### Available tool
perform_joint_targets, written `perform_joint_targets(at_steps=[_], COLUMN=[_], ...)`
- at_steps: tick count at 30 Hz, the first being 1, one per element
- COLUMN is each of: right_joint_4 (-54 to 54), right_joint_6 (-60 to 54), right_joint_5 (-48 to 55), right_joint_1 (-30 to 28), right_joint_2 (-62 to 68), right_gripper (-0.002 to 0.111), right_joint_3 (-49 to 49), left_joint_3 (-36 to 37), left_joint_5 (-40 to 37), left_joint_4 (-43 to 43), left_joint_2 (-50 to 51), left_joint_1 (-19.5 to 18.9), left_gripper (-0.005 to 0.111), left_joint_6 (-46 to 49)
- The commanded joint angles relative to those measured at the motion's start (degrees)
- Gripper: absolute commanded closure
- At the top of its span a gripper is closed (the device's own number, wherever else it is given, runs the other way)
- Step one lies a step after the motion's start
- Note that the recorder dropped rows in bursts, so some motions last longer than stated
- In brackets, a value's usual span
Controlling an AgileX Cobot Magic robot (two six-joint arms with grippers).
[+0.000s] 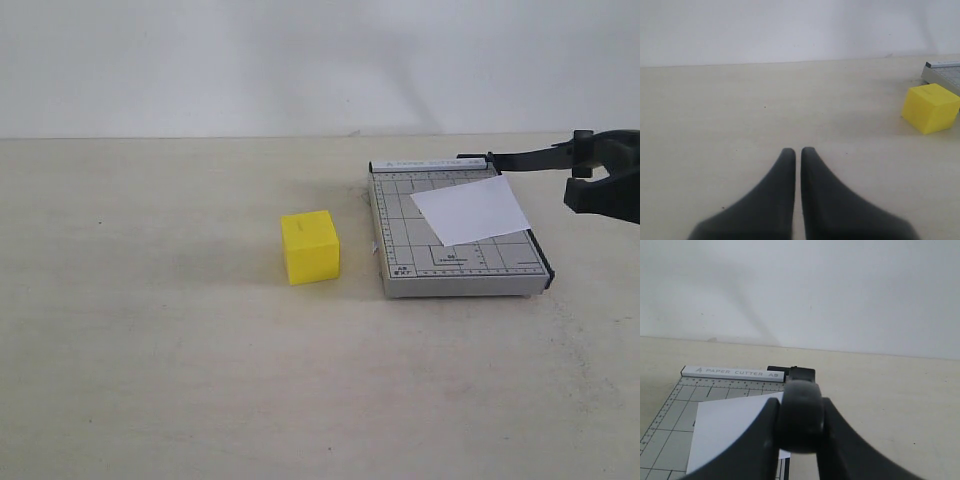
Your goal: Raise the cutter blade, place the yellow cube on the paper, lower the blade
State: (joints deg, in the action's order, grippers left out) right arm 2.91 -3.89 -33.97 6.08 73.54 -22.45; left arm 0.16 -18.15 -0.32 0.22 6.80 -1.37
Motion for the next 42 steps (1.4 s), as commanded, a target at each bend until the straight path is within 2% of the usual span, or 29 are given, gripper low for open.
perform_joint_targets(at_steps=[1, 6, 8, 10, 14, 17, 23, 29, 32, 35, 37, 39, 40, 42], right_joint_4=[-0.16, -0.16, -0.16, -0.16, -0.16, -0.16, -0.16, -0.16, -0.16, -0.16, -0.16, -0.16, 0.03, 0.2], right_joint_6=[-0.01, -0.01, -0.01, -0.12, -0.25, -0.25, -0.72, 2.29, 2.29, 2.29, 2.29, 2.29, 2.81, 5.59], right_joint_5=[-0.2, -0.08, -0.08, -0.08, -0.08, -0.08, 2.44, 18.99, 25.02, 30.22, 35.74, 41.78, 45.0, 49.33], right_joint_1=[-0.2, -0.2, -0.2, -0.2, -0.2, -0.2, -0.2, -0.2, -0.2, -0.2, -0.2, -0.2, -0.2, -0.2], right_joint_2=[-0.98, -0.98, -0.98, -0.98, -0.98, -0.98, -5.65, -20.75, -27.62, -32.8, -34.77, -35.03, -35.03, -33.93], right_gripper=[0.107, 0.107, 0.103, 0.093, 0.065, 0.055, 0.054, 0.054, 0.054, 0.061, 0.078, 0.101, 0.108, 0.108], right_joint_3=[-0.27, -0.27, -0.27, -0.27, -0.27, -0.27, -0.27, -0.27, -0.27, -0.27, -0.27, -0.27, -0.27, -0.27], left_joint_3=[-0.16, -0.16, -0.16, -0.16, -0.16, -0.16, -0.16, -0.16, -0.16, -0.16, -0.16, -0.16, -0.16, -0.16], left_joint_5=[0.55, 0.55, 0.55, 0.55, 0.55, 0.55, 0.55, 2.94, 5.39, 10.12, 11.3, 11.3, 11.3, 13.32], left_joint_4=[-0.33, -0.33, -0.33, -0.33, 0.84, 3.18, 3.18, 3.67, -3.2, -14.08, -17.88, -18.76, -18.76, -20.2], left_joint_2=[-0.22, -0.22, -0.22, -0.22, -0.22, -0.22, -0.22, -0.22, -0.22, -0.22, -0.22, -0.22, -0.22, -0.22], left_joint_1=[0.43, 0.43, 0.43, 0.43, 0.43, 0.43, 0.43, 0.43, 0.43, 0.43, 0.43, 0.43, 0.43, 0.43], left_gripper=[0.102, 0.102, 0.102, 0.102, 0.102, 0.102, 0.102, 0.102, 0.102, 0.102, 0.102, 0.102, 0.102, 0.102], left_joint_6=[-0.69, -0.69, -0.69, -0.69, -0.69, -0.53, -0.53, 0.3, -1.36, -1.65, -1.65, -1.65, -1.65, -1.65])
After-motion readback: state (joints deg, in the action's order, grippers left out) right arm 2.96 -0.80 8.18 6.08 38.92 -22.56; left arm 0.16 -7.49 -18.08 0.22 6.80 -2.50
